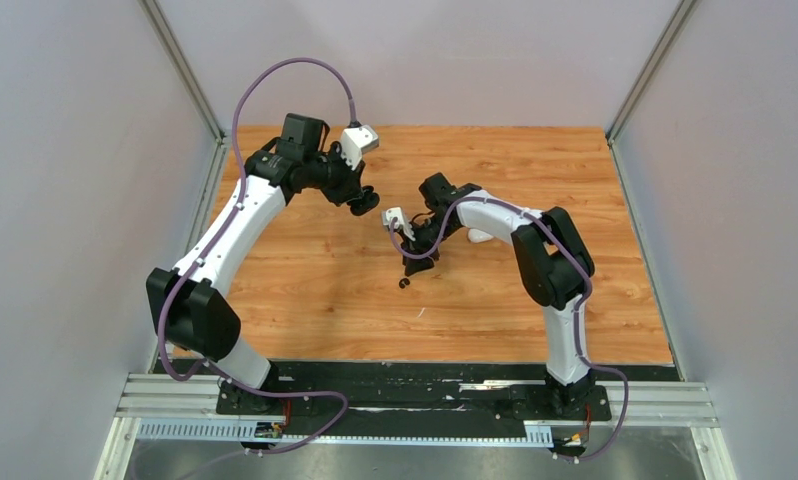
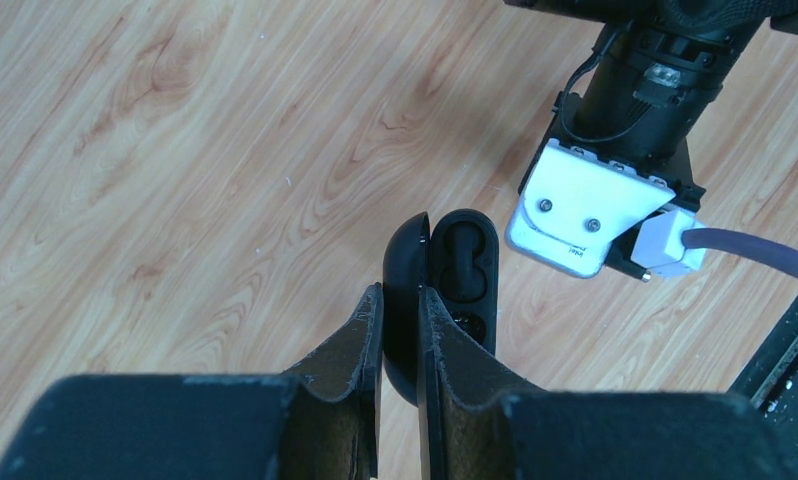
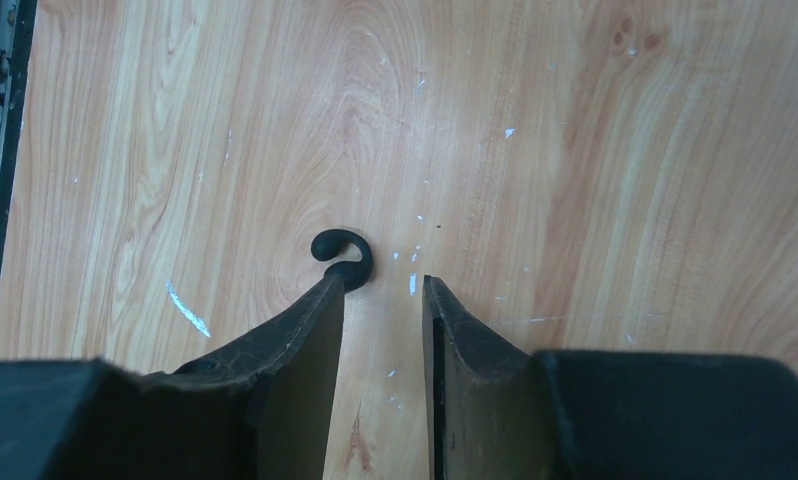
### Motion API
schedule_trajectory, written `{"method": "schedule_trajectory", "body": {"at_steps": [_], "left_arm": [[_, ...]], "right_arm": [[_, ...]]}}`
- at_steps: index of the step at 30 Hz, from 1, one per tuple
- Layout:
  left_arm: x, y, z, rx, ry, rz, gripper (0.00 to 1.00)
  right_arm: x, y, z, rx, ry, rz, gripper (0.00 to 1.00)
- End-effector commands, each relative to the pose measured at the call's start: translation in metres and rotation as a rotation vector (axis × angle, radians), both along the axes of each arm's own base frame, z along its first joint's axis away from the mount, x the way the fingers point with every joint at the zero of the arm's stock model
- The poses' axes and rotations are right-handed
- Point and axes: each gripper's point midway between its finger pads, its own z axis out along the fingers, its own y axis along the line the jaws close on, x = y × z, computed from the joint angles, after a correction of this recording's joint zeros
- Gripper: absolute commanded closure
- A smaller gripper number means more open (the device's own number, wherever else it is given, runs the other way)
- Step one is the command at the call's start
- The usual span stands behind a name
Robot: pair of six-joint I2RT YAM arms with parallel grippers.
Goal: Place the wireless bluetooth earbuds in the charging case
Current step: Pick up the left earbud from the center of the board.
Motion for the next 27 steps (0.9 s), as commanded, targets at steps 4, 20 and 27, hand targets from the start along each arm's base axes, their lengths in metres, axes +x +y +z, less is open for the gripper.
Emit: {"method": "schedule_trajectory", "body": {"at_steps": [4, 20, 27], "left_arm": [[0.002, 0.001, 0.019, -0.030, -0.055, 0.010, 1.00], [0.001, 0.000, 0.017, -0.033, -0.049, 0.006, 1.00], [0.001, 0.000, 0.017, -0.033, -0.048, 0.003, 1.00]], "right_arm": [[-0.005, 0.012, 0.000, 0.004, 0.015, 0.061, 0.66], [-0.008, 0.007, -0.016, -0.041, 0.011, 0.084, 0.67], [-0.007, 0.008, -0.013, -0.040, 0.005, 0.087, 0.66]]}}
